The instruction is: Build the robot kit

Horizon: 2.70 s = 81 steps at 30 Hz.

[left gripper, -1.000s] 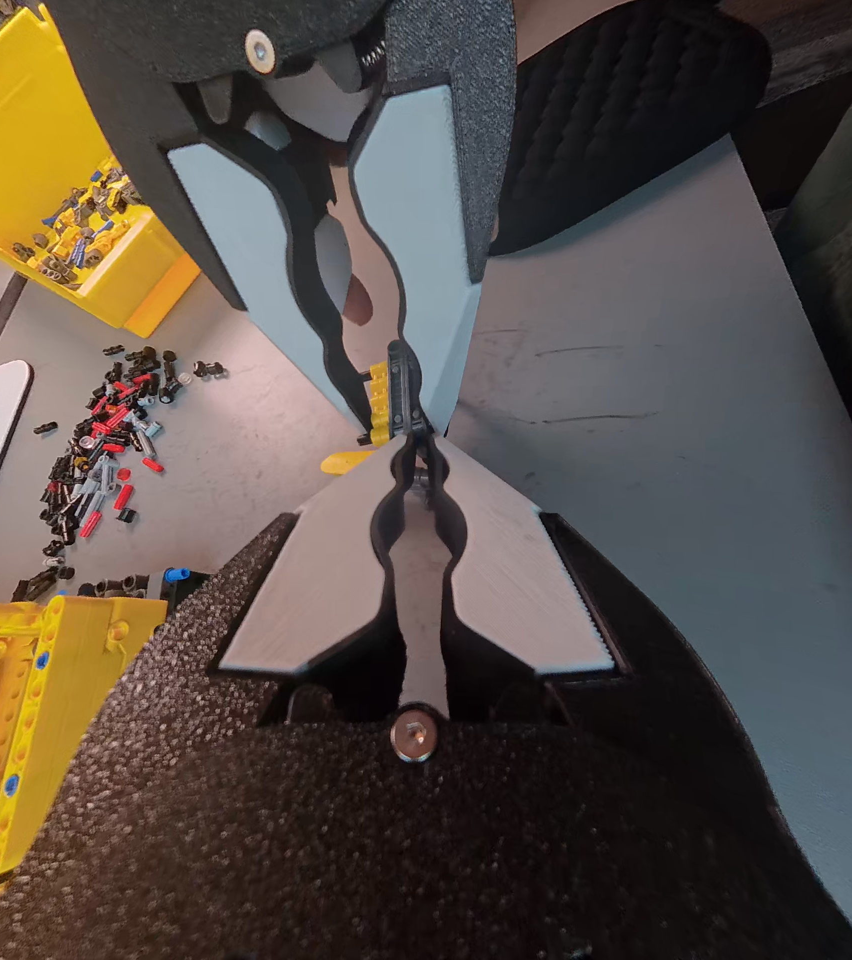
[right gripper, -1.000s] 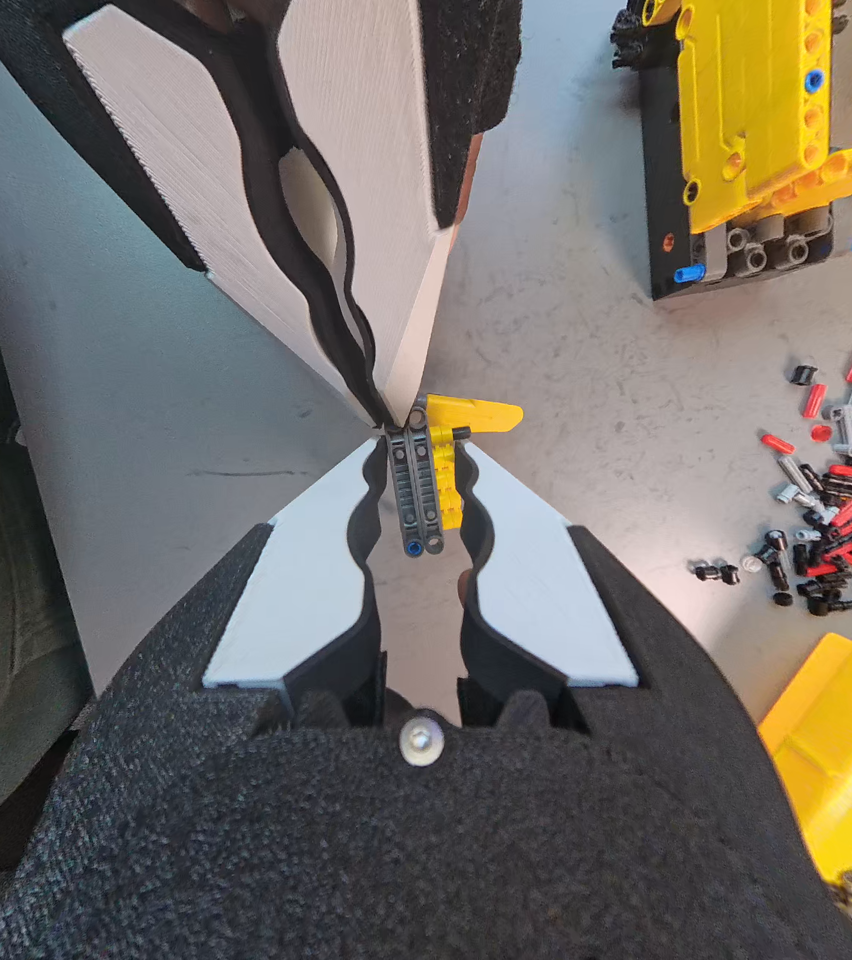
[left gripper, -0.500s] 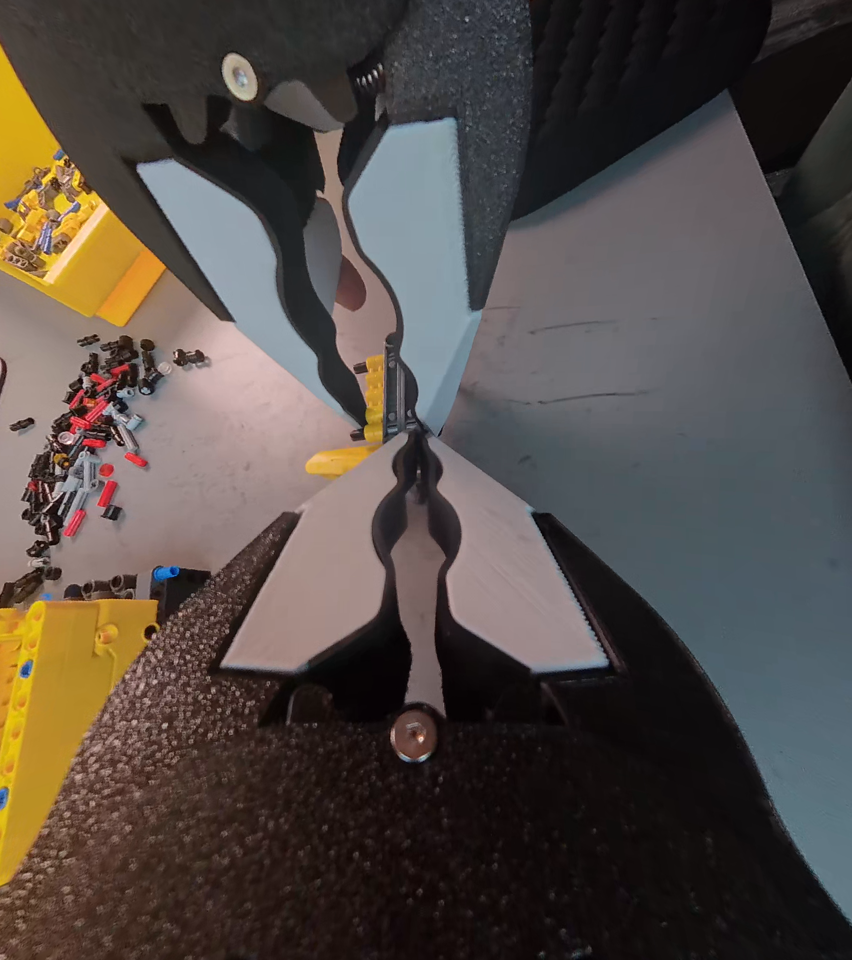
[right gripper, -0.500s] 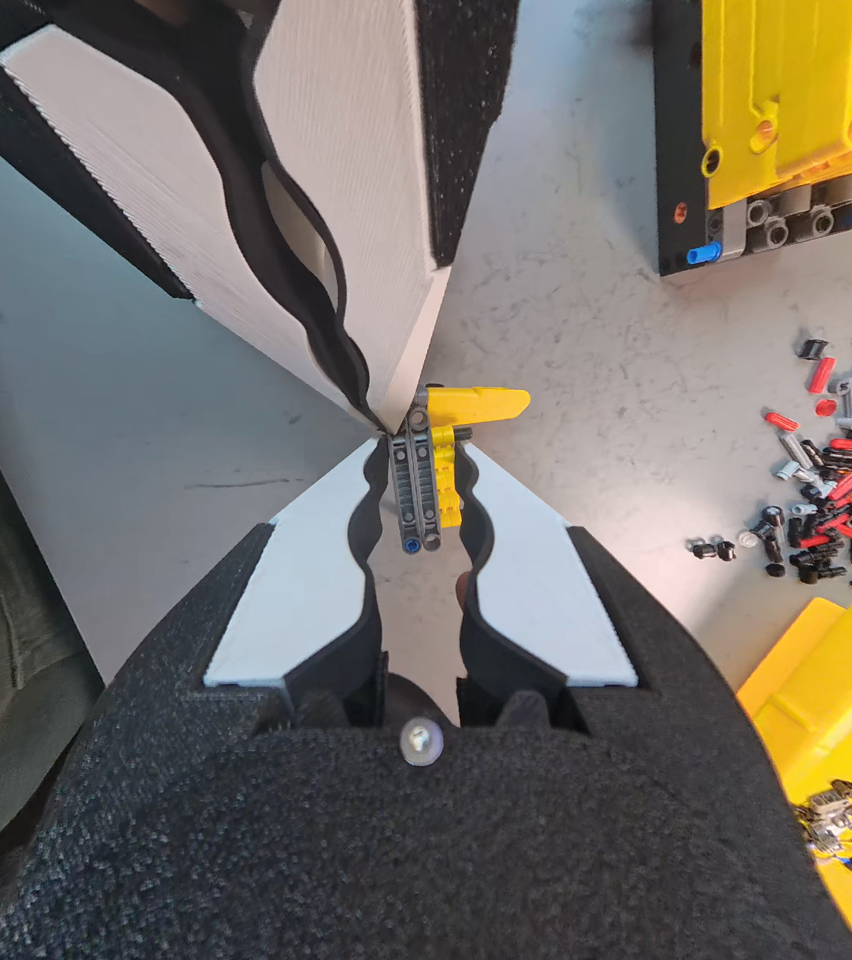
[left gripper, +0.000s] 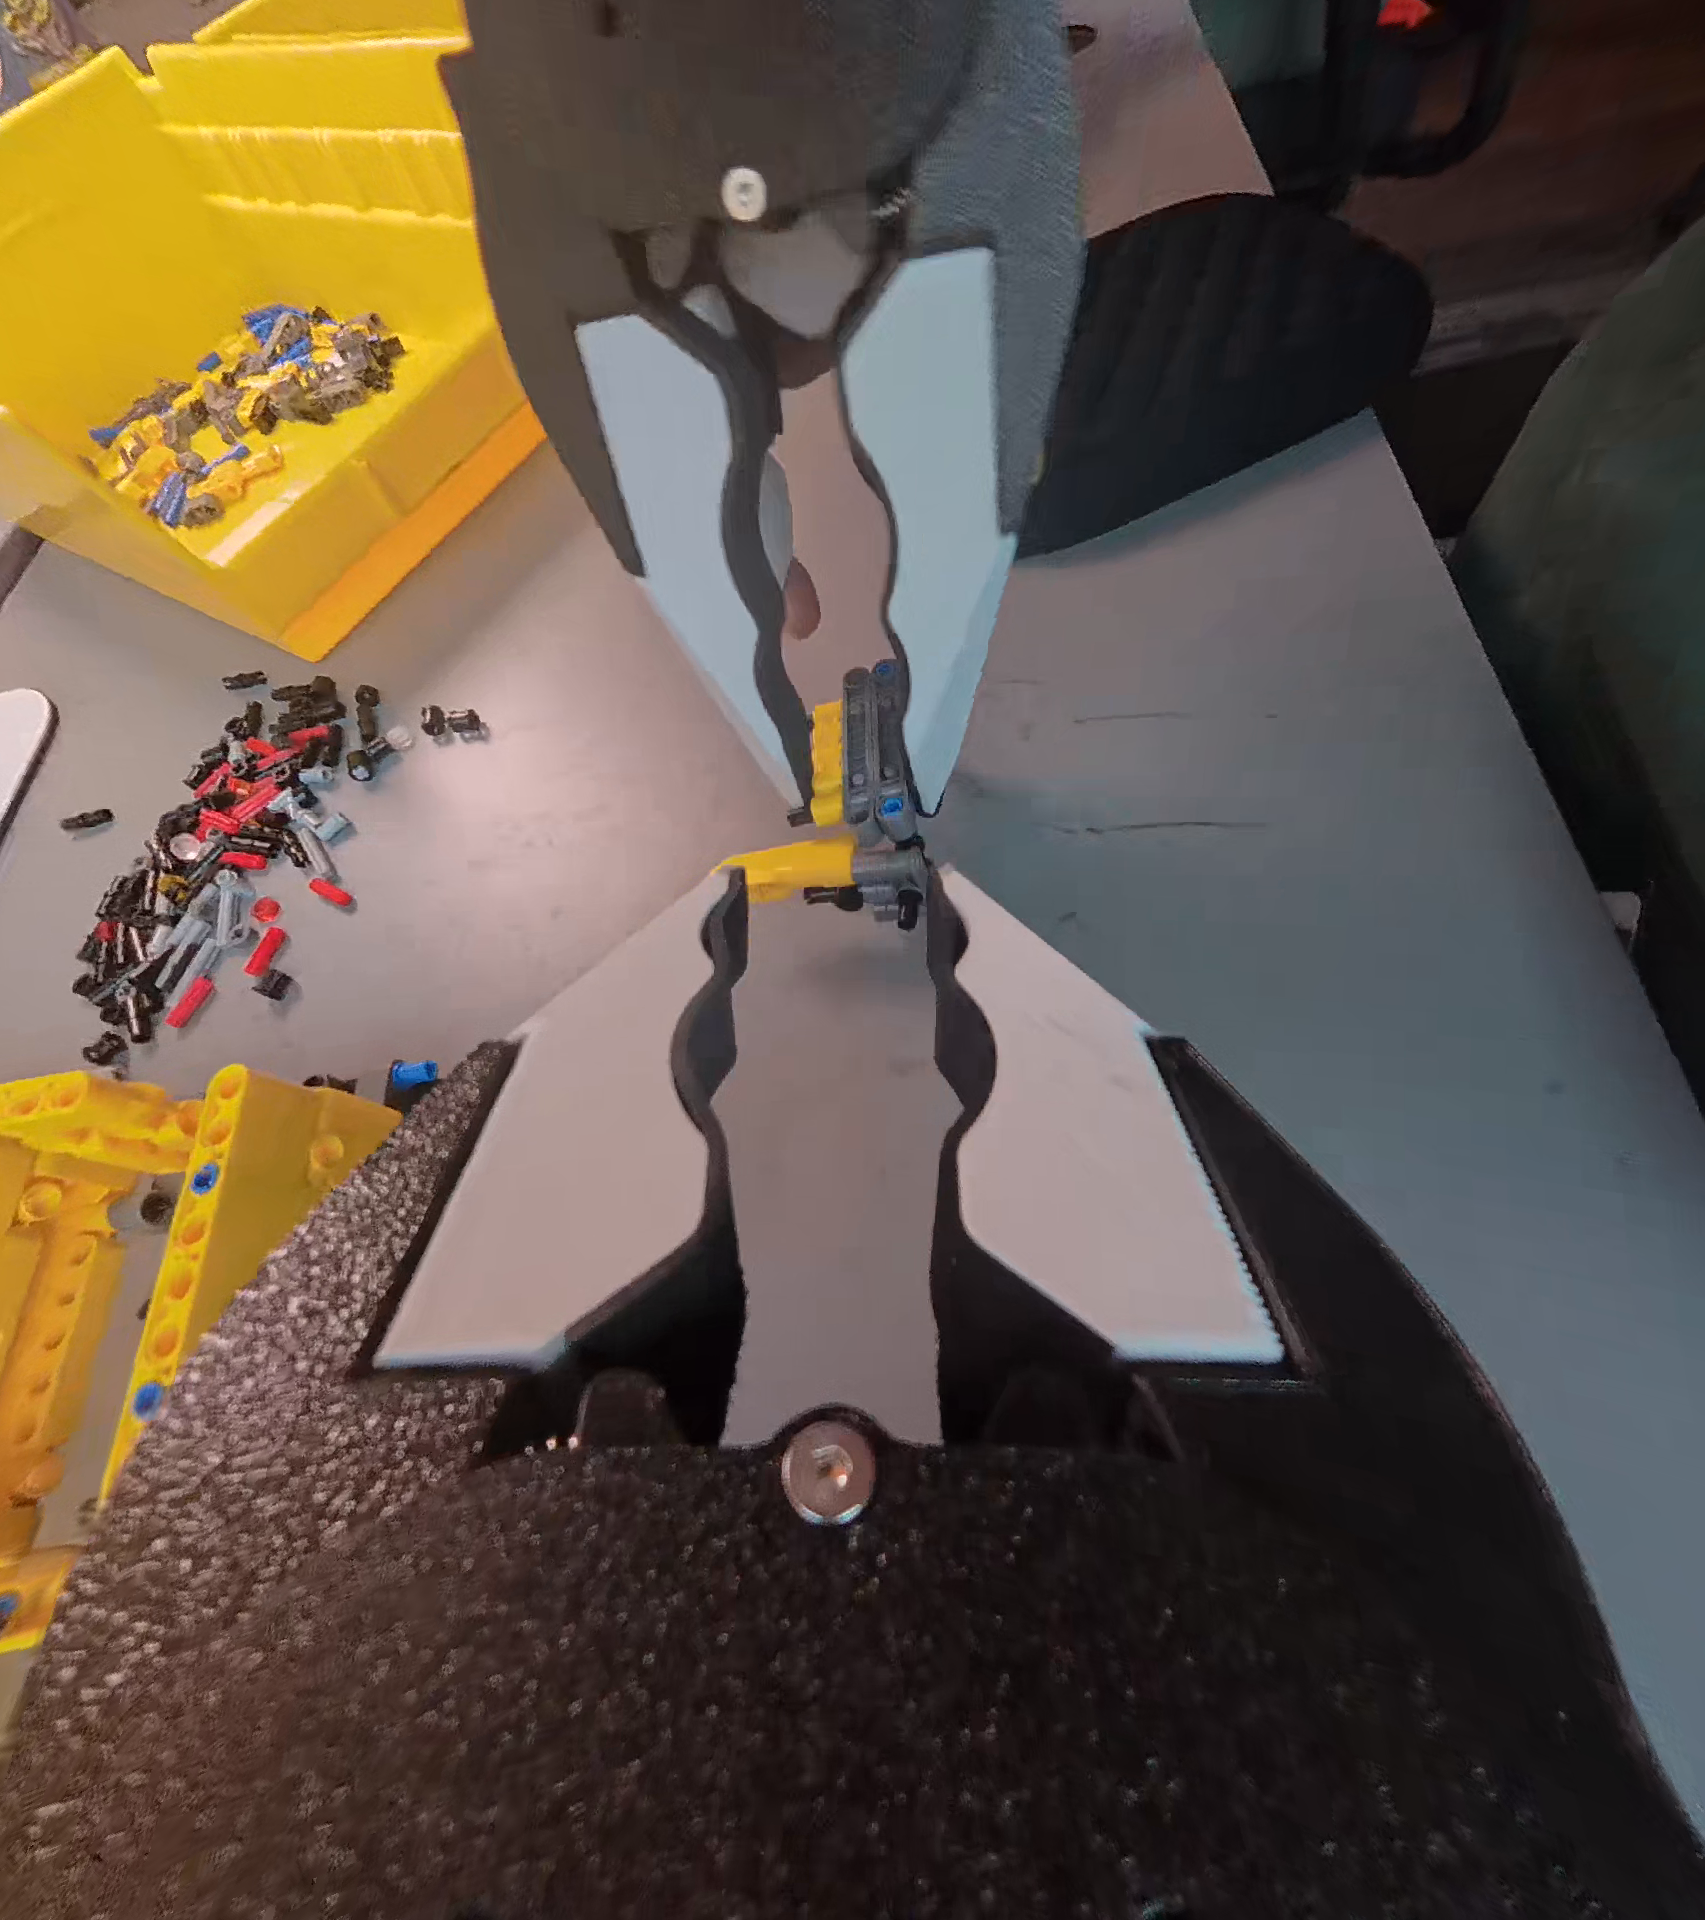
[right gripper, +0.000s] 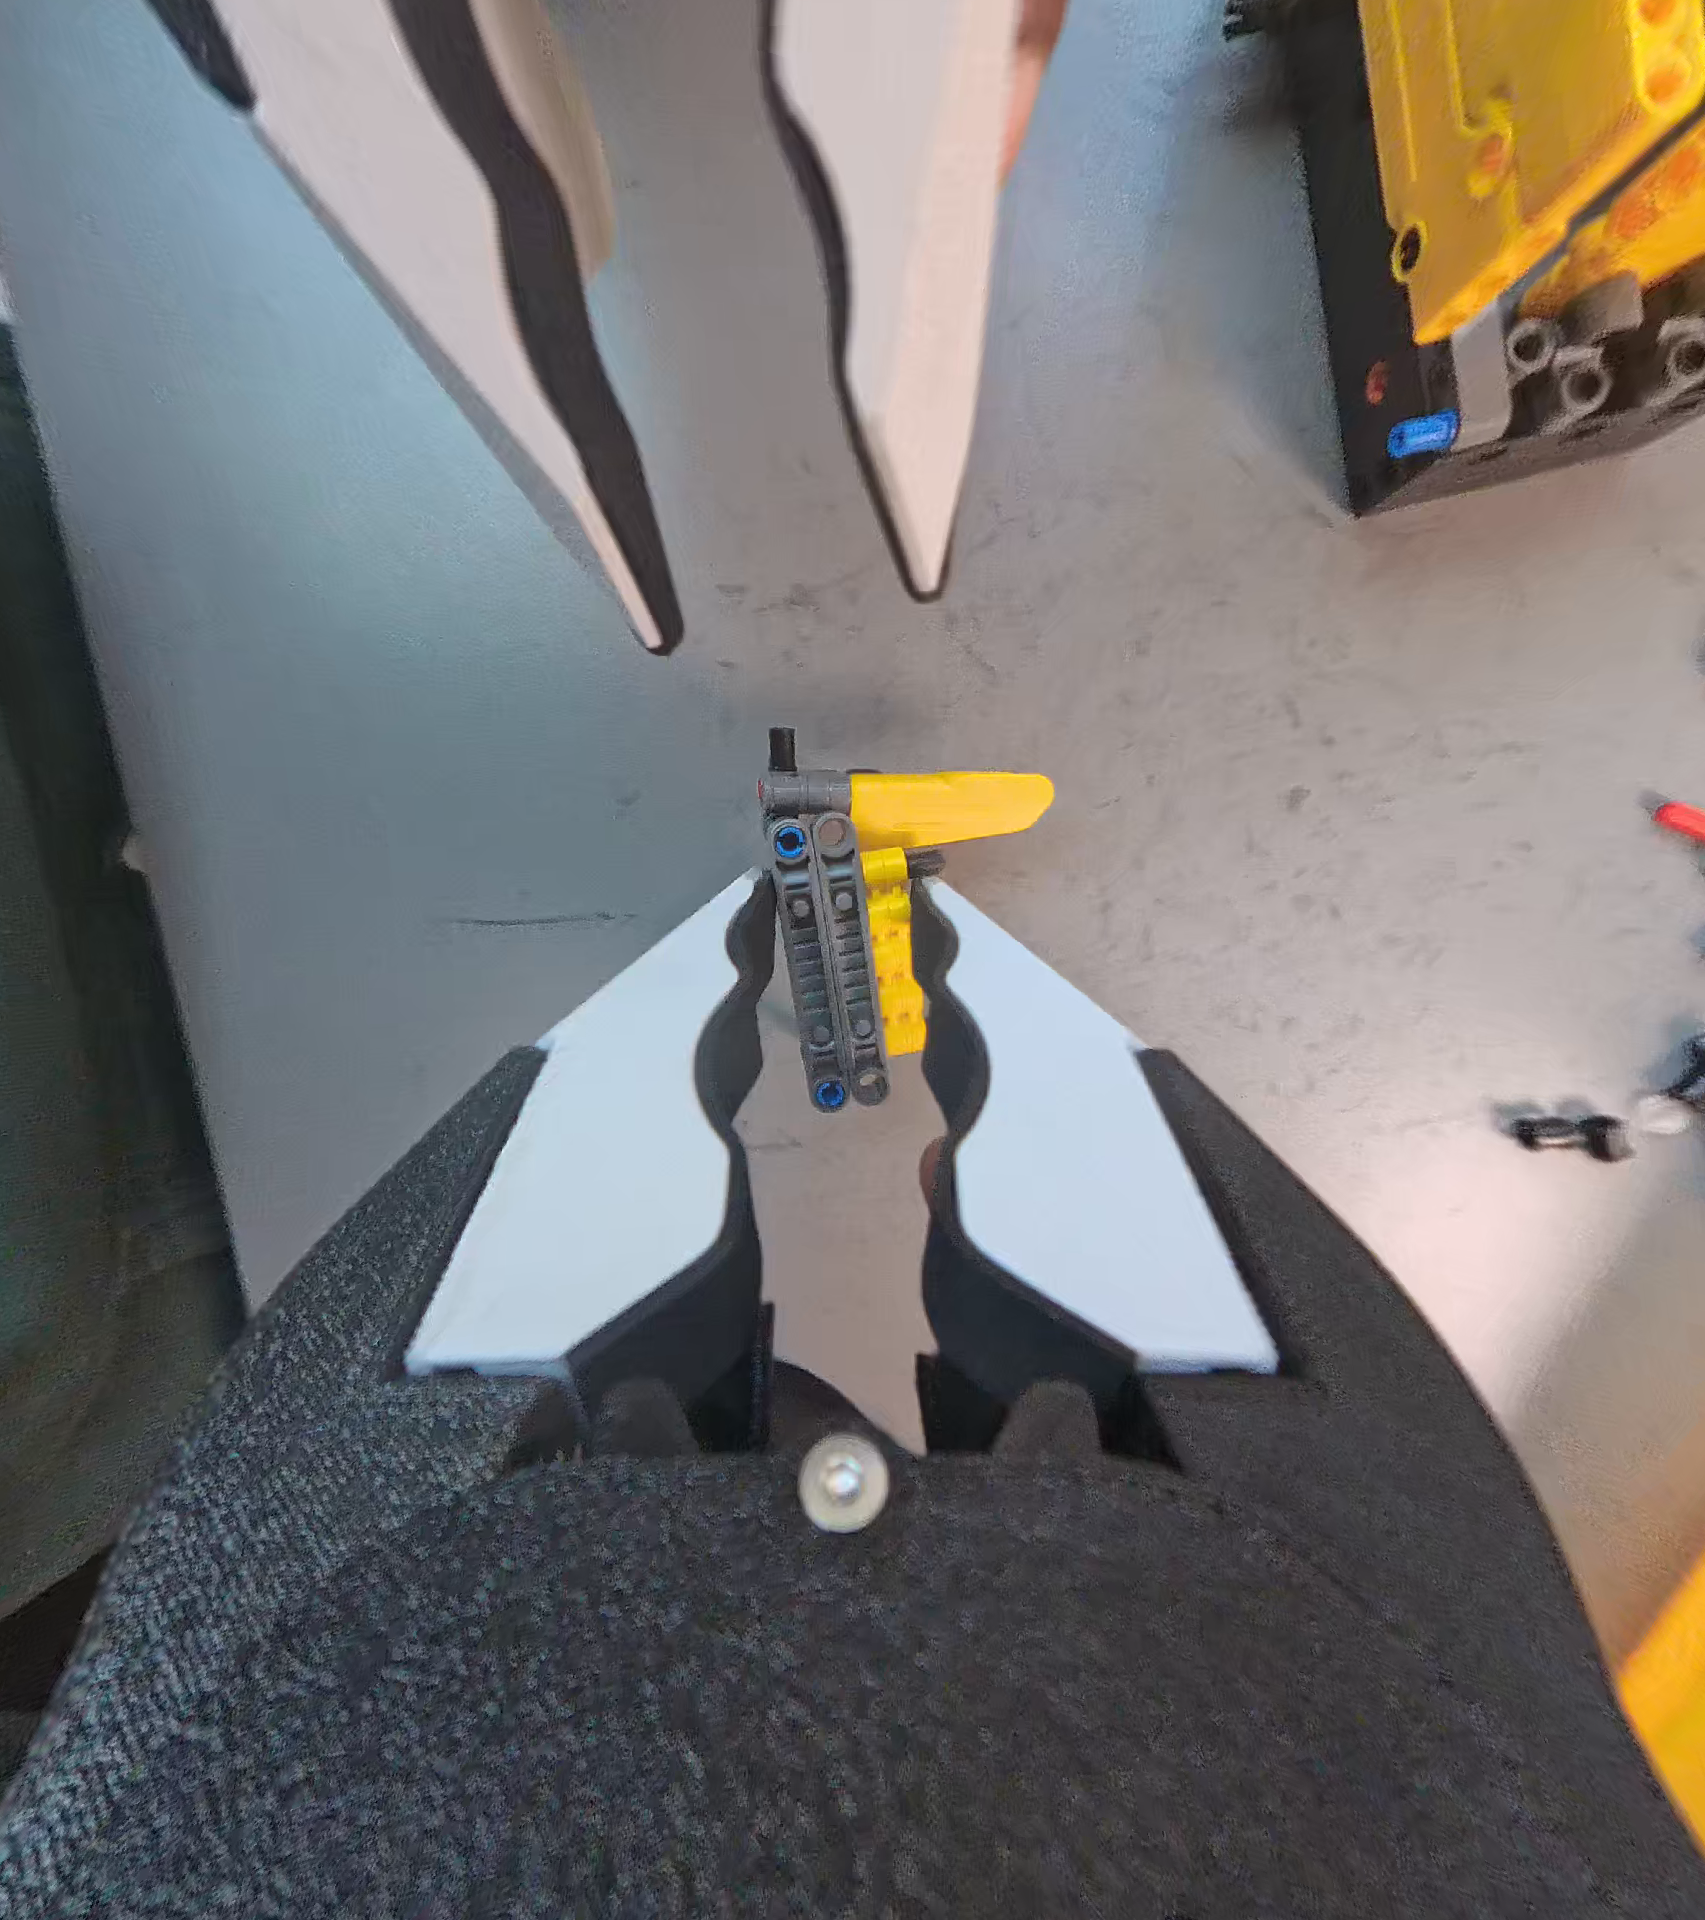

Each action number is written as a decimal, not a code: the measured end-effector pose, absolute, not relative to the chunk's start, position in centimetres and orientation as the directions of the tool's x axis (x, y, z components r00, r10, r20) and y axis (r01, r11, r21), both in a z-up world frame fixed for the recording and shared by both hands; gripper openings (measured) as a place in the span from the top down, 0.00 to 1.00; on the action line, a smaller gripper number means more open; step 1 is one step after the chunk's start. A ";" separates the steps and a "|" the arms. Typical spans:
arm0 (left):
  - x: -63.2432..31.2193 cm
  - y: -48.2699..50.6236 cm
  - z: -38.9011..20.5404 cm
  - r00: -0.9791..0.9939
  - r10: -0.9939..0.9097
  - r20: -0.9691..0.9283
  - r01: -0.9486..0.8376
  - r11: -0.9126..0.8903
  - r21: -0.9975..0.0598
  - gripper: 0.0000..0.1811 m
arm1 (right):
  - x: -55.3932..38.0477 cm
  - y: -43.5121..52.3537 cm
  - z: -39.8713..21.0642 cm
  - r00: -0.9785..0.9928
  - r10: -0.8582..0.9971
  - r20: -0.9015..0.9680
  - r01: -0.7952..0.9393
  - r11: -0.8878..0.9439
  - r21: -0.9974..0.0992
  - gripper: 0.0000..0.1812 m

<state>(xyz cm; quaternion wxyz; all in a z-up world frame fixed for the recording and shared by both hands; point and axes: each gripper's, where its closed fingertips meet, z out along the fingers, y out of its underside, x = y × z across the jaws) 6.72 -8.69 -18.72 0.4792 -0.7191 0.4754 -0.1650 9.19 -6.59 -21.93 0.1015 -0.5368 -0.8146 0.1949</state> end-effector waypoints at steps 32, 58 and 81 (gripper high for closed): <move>6.6 -6.9 -16.1 0.583 -0.802 0.133 -0.141 -0.261 -0.955 0.89 | 6.1 -5.9 -17.4 -0.351 0.936 -0.009 0.422 0.150 -0.894 0.93; 6.6 -7.4 -16.9 0.507 -0.774 0.380 -0.075 -0.478 -0.875 0.93 | 6.2 -6.0 -17.0 -0.458 0.848 -0.265 0.696 0.157 -0.701 0.96; 5.9 -6.5 -15.5 0.589 -0.763 0.267 -0.043 -0.360 -0.932 0.92 | 4.9 -6.1 -14.4 -0.372 0.896 -0.243 0.425 -0.069 -0.903 0.82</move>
